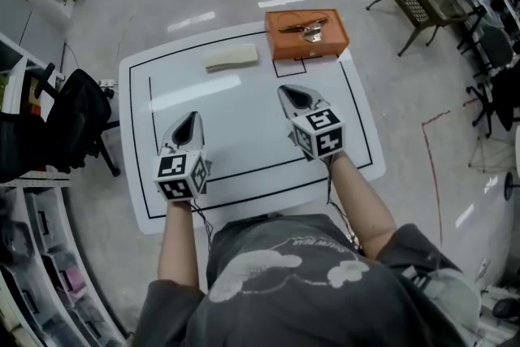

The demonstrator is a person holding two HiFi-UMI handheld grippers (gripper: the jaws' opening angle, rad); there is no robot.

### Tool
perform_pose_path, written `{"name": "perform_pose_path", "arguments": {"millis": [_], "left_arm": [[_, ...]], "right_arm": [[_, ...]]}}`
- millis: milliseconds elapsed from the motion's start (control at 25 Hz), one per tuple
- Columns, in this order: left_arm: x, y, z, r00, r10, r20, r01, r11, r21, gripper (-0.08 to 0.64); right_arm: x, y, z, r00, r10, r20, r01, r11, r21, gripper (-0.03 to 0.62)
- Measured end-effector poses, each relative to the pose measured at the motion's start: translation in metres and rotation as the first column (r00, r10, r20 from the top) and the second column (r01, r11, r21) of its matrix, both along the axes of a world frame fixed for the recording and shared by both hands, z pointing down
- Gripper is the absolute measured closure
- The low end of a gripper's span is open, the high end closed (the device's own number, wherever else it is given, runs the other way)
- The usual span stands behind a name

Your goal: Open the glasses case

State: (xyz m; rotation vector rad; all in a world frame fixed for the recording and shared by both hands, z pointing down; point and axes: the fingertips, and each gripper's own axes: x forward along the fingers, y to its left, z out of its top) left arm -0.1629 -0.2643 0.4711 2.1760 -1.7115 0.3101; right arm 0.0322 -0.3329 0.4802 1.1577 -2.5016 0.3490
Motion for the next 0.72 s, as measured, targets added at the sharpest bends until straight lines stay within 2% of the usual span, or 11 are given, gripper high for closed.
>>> {"name": "perform_pose_path", "arguments": {"millis": [280,440,600,720], "left_arm": [[-0.011,-0.058,0.010,0.998,0.057,0.028,-0.056,0.998,-0.038,0.557],[-0.025,-0.090,0.014,0.999,0.055,0.000,-0.054,0.996,-0.067,0.557],[-0.028,-0.122,0.031,0.992,0.117,0.054,-0.111,0.988,-0.103,0.557],[-0.025,-0.134,0.052,0.988,0.141,0.054,-0.132,0.980,-0.151,0.557]], "right_arm": [[-0.035,-0.054,-0.004,0.998,-0.022,-0.054,0.023,1.000,0.018,0.592],[-0.048,-0.079,0.002,0.993,-0.048,-0.111,0.048,0.999,0.001,0.592],[-0.063,-0.106,0.001,0.984,-0.072,-0.166,0.074,0.997,0.006,0.592],[-0.071,-0.114,0.007,0.976,-0.090,-0.200,0.088,0.996,-0.020,0.592]]}}
